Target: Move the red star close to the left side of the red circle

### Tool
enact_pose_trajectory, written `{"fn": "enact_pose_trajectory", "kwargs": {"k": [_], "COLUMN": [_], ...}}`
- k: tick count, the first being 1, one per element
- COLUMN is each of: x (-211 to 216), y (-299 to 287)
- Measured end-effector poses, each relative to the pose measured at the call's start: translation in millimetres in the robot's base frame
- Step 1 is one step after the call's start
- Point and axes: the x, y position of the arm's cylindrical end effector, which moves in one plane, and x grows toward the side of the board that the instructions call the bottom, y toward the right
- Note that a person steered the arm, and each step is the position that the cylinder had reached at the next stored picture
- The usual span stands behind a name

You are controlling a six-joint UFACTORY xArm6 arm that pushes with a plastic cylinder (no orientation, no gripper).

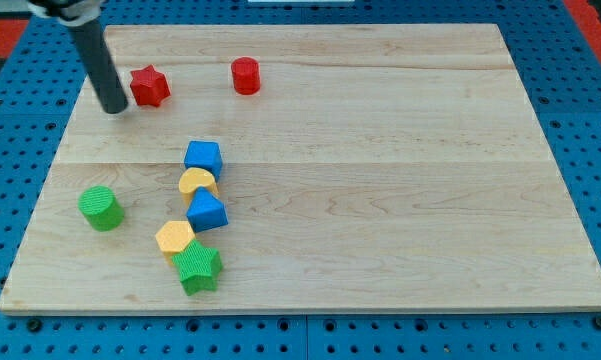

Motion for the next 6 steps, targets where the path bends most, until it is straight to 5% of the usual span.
{"fn": "enact_pose_trajectory", "kwargs": {"k": [1,3,4,6], "x": [-19,-20,-24,-23], "y": [8,134,148,83]}}
